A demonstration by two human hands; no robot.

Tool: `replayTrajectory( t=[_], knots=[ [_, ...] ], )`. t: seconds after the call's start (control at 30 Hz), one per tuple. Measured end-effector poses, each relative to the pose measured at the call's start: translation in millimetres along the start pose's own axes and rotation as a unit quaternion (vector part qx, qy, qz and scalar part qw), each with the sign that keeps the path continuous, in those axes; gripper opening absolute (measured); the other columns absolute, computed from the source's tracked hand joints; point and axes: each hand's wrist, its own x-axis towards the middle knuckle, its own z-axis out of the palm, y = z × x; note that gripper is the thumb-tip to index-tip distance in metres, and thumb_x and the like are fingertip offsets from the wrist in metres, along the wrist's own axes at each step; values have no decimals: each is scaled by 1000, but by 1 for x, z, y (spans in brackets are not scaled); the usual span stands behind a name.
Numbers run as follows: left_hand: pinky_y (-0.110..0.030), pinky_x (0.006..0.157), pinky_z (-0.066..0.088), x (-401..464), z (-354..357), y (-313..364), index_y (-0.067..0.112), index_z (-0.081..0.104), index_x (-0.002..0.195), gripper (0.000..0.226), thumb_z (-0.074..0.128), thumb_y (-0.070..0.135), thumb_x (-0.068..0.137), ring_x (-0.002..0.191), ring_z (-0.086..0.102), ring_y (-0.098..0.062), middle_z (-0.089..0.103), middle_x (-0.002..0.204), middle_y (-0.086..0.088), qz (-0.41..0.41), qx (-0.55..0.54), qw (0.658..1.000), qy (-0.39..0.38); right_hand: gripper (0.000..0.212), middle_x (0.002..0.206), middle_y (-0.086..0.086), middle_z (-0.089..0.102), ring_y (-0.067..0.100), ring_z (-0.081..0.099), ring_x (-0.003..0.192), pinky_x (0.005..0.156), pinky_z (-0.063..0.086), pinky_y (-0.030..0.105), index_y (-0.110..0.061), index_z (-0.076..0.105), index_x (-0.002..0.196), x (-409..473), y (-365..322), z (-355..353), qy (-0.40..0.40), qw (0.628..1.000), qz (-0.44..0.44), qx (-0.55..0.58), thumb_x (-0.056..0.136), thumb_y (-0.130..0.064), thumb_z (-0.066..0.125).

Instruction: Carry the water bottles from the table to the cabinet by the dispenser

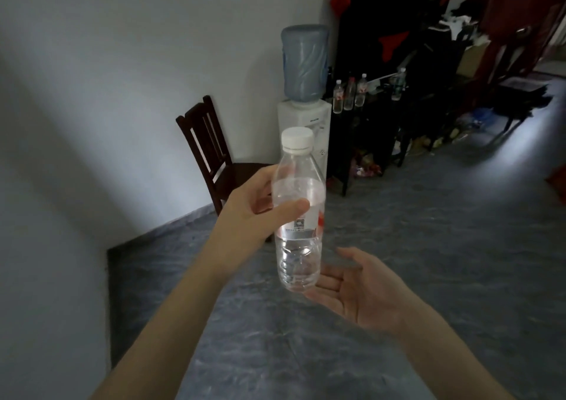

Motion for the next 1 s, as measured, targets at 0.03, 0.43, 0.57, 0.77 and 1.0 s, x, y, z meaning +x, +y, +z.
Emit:
replayTrajectory(
  t=[0.03, 0.43, 0.57, 0.77, 1.0],
  knots=[
    [-31, 91, 55, 14, -1, -6, 33, 63, 127, 48, 76, 33, 81, 107, 72, -8, 75, 114, 13, -2, 0, 1000, -4, 58, 128, 32, 61, 37, 72, 93, 75, 63, 38, 14, 56, 129, 9, -10, -2, 2, 1000, -1, 2, 96, -33, 44],
    [-32, 95, 57, 225, -58, -57, 33, 64, 125, 62, 85, 37, 67, 110, 72, -11, 75, 116, 8, 7, -7, 999, -50, 61, 131, 31, 59, 37, 59, 122, 94, 53, 39, 13, 54, 131, 162, -166, 4, 36, 999, -14, -18, 96, -36, 42],
    [-35, 98, 56, 302, -68, -66, 32, 64, 124, 65, 84, 42, 63, 111, 71, -12, 75, 118, 6, 18, -12, 997, -78, 60, 129, 31, 61, 38, 69, 106, 89, 55, 40, 14, 56, 128, 199, -220, 6, 43, 999, -33, 8, 97, -35, 42],
    [-45, 101, 55, 401, -44, -87, 35, 64, 121, 61, 86, 39, 65, 114, 71, -17, 74, 120, 3, 20, -33, 989, -140, 61, 133, 33, 57, 40, 67, 105, 89, 54, 43, 16, 56, 128, 226, -287, -24, 70, 993, -64, 74, 96, -34, 44],
    [-48, 101, 56, 519, 19, -106, 31, 61, 125, 62, 84, 36, 68, 115, 70, -21, 72, 122, -3, 25, -46, 981, -186, 57, 127, 32, 61, 41, 70, 101, 91, 51, 45, 17, 65, 115, 245, -387, -82, 96, 985, -102, 105, 92, -33, 46]
  ],
)
